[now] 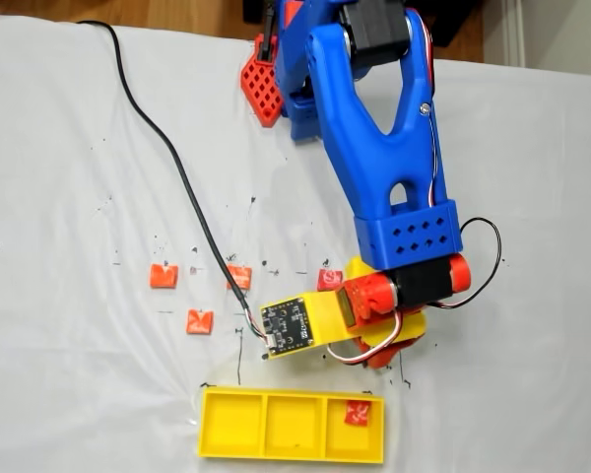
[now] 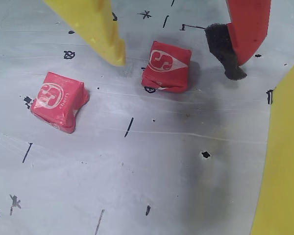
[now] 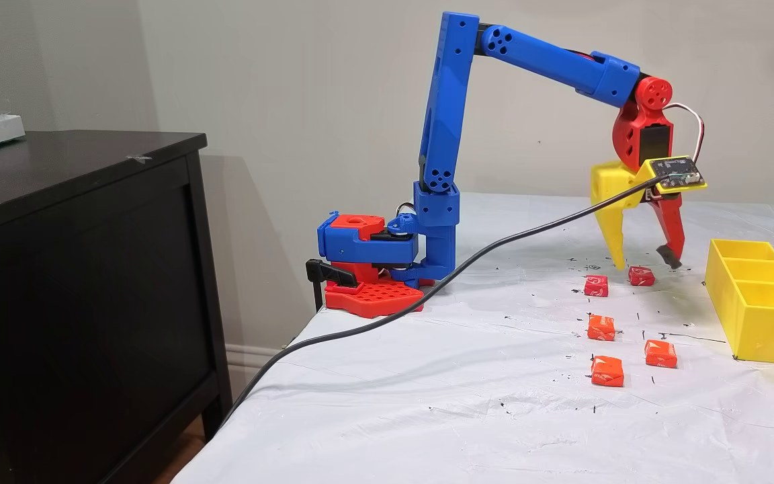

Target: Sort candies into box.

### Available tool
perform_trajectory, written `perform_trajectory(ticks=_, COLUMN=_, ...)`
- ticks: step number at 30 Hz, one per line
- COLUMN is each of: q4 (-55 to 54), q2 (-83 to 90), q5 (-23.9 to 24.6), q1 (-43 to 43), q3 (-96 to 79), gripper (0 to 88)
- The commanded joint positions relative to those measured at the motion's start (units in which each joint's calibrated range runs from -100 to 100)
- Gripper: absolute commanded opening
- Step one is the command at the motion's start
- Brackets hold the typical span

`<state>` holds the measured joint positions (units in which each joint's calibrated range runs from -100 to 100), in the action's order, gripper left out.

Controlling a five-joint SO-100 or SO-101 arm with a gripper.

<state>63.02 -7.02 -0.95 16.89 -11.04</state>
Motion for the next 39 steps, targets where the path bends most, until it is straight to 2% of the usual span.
perform_trajectory(ticks=1, q4=-1.2, q2=0.2, q5=0.2, q1=0.7, q3=2.1, gripper=26.9)
perform_trajectory(ticks=22, q4=-5.0, q2=-3.9, q5=0.6, q1=1.4, q3=1.6, gripper=24.4)
perform_trajectory(ticks=23, q4=-5.0, q2=-4.2, q5=0.6, q1=1.4, q3=1.6, gripper=23.2)
perform_trajectory(ticks=28, q4=-5.8, q2=-5.2, q5=0.2, q1=1.4, q3=1.6, gripper=5.6)
perform_trajectory(ticks=34, q4=-5.5, q2=-1.2, q5=0.0, q1=1.3, q3=0.6, gripper=0.2)
perform_trajectory(ticks=39, q4=-4.4, q2=7.1, q5=-0.4, q1=0.3, q3=-0.4, gripper=0.2)
